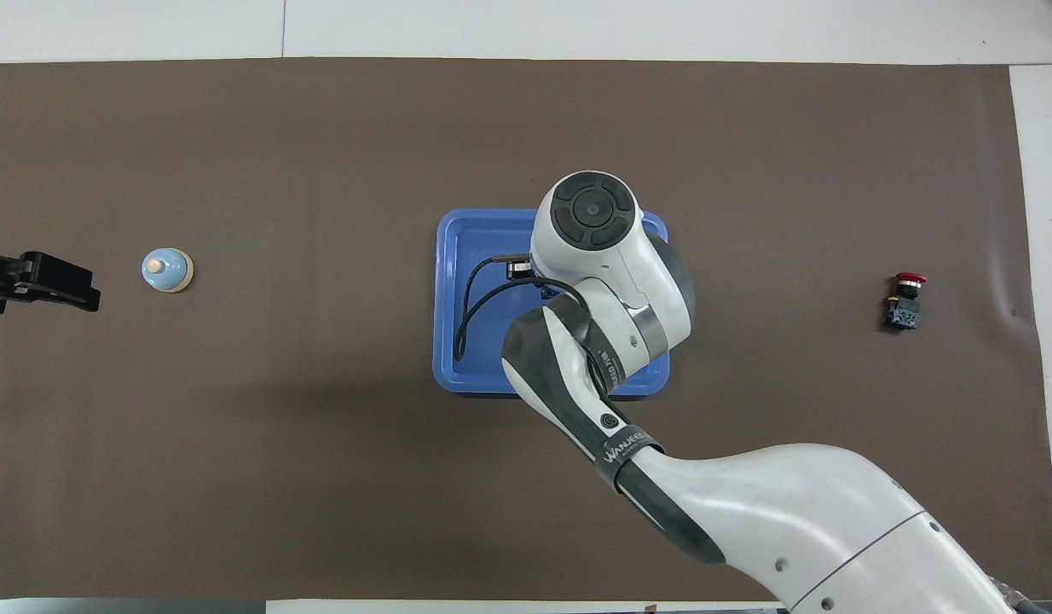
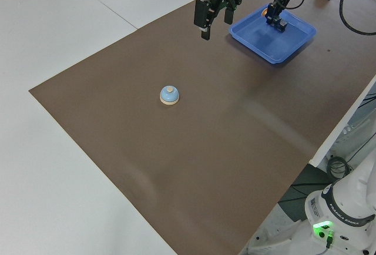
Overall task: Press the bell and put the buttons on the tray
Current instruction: 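Place the yellow button in the tray beside the green one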
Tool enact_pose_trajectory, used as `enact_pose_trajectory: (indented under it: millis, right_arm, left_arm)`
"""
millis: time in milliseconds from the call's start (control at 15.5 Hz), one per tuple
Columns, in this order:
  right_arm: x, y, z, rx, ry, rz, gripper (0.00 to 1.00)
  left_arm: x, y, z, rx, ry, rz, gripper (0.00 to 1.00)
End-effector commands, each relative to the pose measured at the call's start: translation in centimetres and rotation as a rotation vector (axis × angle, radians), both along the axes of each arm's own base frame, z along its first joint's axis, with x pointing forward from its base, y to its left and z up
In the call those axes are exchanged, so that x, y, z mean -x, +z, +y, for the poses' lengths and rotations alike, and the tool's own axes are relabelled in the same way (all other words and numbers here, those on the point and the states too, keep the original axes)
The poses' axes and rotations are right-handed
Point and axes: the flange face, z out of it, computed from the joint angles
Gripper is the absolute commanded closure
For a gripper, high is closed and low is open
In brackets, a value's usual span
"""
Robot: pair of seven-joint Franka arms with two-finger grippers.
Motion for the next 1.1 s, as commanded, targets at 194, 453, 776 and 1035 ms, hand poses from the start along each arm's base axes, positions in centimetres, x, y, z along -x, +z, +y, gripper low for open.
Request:
enact_pose_trajectory:
  millis: [194, 453, 776, 1035]
  right_arm:
    - [1.2, -1.7, -0.7, -0.013, 0.054, -0.03, 1.0]
    - [1.5, -1.5, -0.2, -0.028, -0.033, -0.027, 0.37]
    - [1.1, 0.9, 1.1, -0.028, -0.106, -0.016, 0.0]
    - [-1.1, 6.7, -2.0, 0.015, -0.152, 0.031, 0.0]
  left_arm:
    - [0.4, 0.5, 0.0, 0.007, 0.012, 0.003, 0.0]
    - [0.4, 0.5, 0.0, 0.007, 0.012, 0.003, 0.0]
    - [0.4, 0.5, 0.0, 0.007, 0.012, 0.003, 0.0]
    - [0.4, 0.5, 0.0, 0.007, 0.012, 0.003, 0.0]
